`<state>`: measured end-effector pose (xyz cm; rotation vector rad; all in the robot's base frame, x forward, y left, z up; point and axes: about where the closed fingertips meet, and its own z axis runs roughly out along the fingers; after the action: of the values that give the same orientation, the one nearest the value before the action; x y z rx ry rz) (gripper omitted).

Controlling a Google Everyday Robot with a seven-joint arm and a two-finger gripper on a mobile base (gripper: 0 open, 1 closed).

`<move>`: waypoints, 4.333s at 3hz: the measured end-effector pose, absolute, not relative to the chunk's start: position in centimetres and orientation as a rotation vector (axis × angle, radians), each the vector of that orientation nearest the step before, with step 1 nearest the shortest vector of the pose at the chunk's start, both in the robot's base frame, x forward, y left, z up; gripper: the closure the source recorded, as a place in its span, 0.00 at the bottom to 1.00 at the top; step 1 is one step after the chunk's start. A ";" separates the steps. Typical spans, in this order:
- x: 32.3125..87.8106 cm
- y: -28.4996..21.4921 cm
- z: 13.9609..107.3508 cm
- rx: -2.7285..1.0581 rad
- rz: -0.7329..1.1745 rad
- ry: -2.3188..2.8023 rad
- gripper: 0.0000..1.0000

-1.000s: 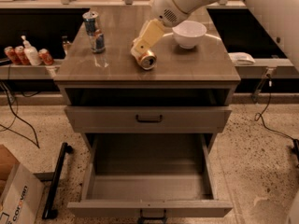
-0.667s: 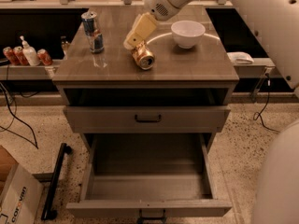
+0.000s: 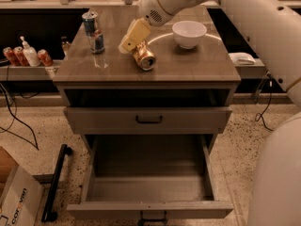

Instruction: Place redbull can into middle drawer

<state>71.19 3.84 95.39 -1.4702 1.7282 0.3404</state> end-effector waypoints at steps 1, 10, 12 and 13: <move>73.3 5.9 93.4 -1.453 0.378 1.714 0.00; 83.2 20.3 91.1 -1.232 0.751 1.470 0.73; 79.2 15.5 95.9 -1.265 0.750 1.393 1.00; 74.9 13.4 97.3 -1.320 0.791 1.346 1.00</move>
Offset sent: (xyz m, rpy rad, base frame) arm 0.0640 0.0484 -0.0390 0.1188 -0.0079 0.0052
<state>74.90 13.38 97.34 -1.3204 1.3459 0.7907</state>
